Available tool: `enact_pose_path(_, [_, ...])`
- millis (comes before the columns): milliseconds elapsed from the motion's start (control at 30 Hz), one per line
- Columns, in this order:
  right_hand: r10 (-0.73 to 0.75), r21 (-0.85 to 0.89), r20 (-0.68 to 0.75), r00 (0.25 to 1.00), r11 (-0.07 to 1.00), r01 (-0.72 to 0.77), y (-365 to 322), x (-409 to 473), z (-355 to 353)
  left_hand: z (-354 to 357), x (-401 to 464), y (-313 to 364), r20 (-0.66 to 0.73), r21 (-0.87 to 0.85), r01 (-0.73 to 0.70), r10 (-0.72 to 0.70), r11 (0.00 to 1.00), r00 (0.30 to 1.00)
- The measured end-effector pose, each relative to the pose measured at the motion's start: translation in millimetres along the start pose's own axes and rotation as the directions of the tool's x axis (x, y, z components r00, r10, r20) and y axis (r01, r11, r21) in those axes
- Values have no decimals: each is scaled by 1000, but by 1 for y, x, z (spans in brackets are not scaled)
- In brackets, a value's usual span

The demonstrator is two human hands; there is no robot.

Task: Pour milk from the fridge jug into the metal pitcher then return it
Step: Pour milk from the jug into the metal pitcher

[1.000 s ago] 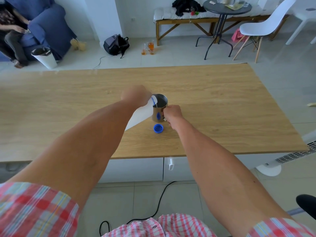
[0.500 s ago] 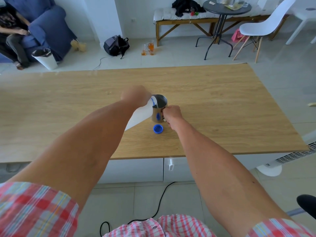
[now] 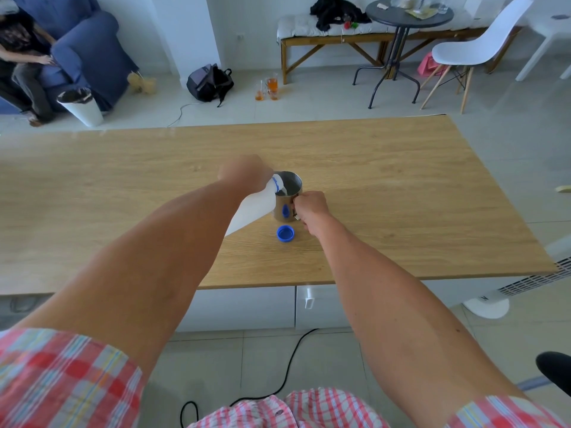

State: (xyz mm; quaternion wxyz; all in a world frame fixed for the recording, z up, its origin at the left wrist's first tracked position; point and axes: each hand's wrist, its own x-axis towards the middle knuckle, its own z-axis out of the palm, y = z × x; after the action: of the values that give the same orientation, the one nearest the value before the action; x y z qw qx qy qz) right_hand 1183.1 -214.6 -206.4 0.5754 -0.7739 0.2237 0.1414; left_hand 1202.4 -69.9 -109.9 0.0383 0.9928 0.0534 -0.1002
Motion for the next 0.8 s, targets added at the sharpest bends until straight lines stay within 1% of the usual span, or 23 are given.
enact_pose_path(800, [3, 13, 3, 1000, 1000, -3, 2, 3, 2, -2, 0, 1, 12, -16, 3, -3, 1000, 1000])
